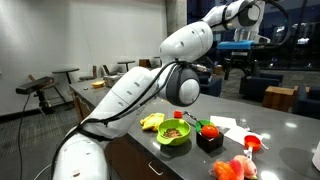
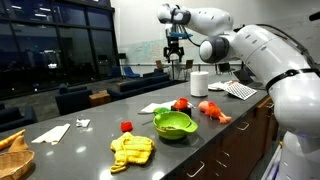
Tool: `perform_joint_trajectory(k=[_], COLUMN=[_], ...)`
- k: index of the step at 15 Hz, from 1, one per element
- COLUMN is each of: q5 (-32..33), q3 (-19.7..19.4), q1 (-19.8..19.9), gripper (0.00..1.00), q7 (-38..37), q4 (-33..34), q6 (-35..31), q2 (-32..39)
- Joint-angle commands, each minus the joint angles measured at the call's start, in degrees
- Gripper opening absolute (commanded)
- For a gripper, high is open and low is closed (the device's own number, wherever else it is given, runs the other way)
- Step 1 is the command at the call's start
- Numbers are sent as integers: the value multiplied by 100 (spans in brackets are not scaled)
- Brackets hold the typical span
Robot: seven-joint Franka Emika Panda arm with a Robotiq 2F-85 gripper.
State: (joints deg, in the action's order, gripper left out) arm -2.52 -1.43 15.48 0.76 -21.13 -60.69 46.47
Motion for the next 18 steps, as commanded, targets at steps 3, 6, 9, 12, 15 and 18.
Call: perform_joint_trajectory(k=[3,6,9,12,15,18], q5=[56,98,231,306,278,208], q3=[89,130,56,60,105,177], q1=[-498,-803,-1116,-1345,-1495,-1591], gripper=[100,100,100,100,100,100], q7=[516,618,522,488,481,501], q4=[73,30,19,1,7,-7], q6=[-1128,-1524,-1851,-1986,-2087,-2122], q2=[121,194,312,421,534,650])
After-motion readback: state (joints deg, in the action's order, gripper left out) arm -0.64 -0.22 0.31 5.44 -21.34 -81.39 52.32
